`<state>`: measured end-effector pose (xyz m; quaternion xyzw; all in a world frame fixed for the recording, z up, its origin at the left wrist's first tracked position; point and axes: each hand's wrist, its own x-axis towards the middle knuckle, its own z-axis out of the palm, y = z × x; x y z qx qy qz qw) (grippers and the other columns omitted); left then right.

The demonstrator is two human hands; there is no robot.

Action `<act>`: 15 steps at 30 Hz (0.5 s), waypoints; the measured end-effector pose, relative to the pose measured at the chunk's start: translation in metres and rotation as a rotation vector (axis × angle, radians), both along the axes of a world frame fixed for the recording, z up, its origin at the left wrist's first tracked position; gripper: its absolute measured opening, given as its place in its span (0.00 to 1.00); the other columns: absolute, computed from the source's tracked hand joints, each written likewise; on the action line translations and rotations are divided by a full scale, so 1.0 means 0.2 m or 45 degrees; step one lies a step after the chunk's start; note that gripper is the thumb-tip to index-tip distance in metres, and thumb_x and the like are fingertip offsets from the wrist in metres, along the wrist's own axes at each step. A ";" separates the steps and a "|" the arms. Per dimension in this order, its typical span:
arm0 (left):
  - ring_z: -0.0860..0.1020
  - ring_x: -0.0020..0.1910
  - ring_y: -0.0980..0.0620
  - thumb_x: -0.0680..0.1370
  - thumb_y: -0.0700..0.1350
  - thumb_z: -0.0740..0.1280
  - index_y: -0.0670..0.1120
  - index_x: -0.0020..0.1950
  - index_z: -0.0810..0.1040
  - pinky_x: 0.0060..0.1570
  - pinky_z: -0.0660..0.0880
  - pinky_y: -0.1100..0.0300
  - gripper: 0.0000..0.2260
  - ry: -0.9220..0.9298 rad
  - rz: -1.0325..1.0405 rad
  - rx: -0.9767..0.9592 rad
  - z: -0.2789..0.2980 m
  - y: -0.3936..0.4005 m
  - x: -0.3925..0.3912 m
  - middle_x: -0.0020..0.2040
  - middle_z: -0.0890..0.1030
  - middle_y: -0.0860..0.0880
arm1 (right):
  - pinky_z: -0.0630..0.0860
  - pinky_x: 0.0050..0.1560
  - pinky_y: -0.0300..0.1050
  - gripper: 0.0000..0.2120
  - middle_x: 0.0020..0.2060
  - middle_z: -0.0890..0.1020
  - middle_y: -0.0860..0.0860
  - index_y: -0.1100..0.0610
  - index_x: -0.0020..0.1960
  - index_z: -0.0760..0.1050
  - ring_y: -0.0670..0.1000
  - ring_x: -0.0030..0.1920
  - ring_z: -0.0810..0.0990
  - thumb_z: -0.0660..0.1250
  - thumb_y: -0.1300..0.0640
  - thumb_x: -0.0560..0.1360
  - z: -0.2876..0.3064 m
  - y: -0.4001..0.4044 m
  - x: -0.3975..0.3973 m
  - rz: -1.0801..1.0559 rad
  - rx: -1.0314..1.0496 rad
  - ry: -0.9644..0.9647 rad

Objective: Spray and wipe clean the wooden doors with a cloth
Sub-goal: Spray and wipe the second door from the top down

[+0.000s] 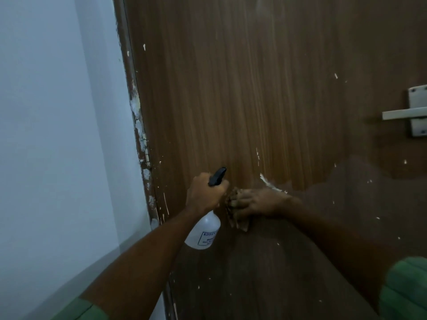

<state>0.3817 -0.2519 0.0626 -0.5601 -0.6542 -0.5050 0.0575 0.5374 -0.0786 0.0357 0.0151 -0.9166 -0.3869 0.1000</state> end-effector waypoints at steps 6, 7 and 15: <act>0.80 0.27 0.54 0.83 0.44 0.70 0.40 0.46 0.82 0.30 0.76 0.59 0.10 -0.028 -0.016 -0.019 -0.07 -0.03 0.05 0.38 0.85 0.40 | 0.71 0.70 0.56 0.30 0.78 0.67 0.52 0.48 0.76 0.71 0.59 0.79 0.64 0.72 0.56 0.75 0.07 0.01 0.07 0.098 -0.628 1.442; 0.80 0.27 0.53 0.83 0.45 0.70 0.39 0.45 0.82 0.30 0.76 0.59 0.10 -0.044 -0.024 -0.024 -0.09 -0.04 0.07 0.38 0.85 0.39 | 0.71 0.71 0.56 0.27 0.78 0.67 0.52 0.48 0.76 0.71 0.59 0.79 0.64 0.70 0.55 0.78 -0.03 -0.02 0.04 0.076 -0.719 1.449; 0.79 0.27 0.53 0.82 0.45 0.70 0.40 0.45 0.83 0.31 0.77 0.56 0.10 0.018 -0.064 -0.056 -0.11 -0.07 0.10 0.38 0.85 0.40 | 0.64 0.77 0.64 0.31 0.83 0.57 0.50 0.42 0.79 0.64 0.58 0.82 0.54 0.70 0.55 0.80 0.09 0.01 0.20 -0.023 -0.386 0.651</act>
